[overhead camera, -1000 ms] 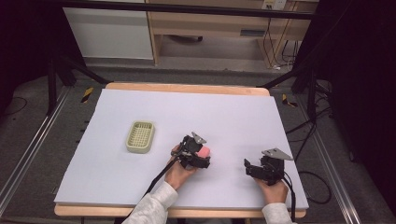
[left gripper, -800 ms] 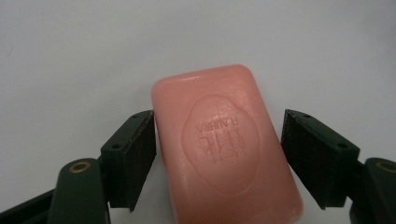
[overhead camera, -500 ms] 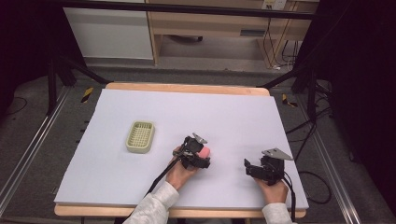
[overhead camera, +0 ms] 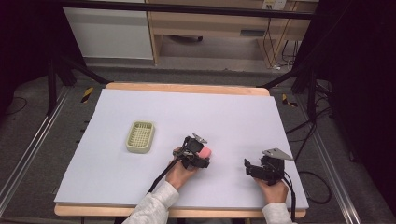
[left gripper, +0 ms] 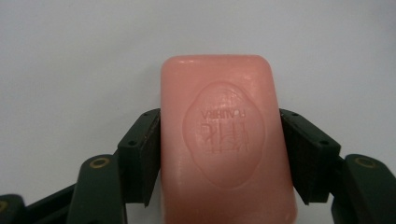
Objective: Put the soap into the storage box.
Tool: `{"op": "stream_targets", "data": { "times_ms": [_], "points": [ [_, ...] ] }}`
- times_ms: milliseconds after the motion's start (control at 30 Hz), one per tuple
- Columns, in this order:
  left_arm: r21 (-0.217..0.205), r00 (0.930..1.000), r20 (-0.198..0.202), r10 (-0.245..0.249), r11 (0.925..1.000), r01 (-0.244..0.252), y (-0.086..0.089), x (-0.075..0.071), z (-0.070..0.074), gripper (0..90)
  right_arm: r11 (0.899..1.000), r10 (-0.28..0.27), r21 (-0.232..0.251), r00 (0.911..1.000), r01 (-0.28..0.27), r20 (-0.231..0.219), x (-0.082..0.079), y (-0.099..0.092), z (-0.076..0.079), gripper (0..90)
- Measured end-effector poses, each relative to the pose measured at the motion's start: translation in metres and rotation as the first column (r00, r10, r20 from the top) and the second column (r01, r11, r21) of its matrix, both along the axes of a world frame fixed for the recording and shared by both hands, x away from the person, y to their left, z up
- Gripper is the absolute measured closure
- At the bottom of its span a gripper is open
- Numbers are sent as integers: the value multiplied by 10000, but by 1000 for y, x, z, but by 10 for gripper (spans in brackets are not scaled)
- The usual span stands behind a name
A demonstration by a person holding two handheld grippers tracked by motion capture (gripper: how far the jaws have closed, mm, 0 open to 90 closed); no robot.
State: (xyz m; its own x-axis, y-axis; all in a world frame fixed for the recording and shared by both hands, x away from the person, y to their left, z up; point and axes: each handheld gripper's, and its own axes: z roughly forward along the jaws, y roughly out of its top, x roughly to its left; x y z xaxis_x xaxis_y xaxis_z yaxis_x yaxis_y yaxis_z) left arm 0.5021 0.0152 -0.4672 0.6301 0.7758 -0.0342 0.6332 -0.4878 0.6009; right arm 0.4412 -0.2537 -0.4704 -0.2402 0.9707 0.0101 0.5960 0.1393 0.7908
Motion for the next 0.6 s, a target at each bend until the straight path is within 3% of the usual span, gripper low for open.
{"op": "stream_targets", "data": {
  "times_ms": [600],
  "points": [
    [29,9999,-85,-108,9999,109,1,1,2,370,10000,-9,9,10000,9,-20,0,0,0,128]
  ]
}}
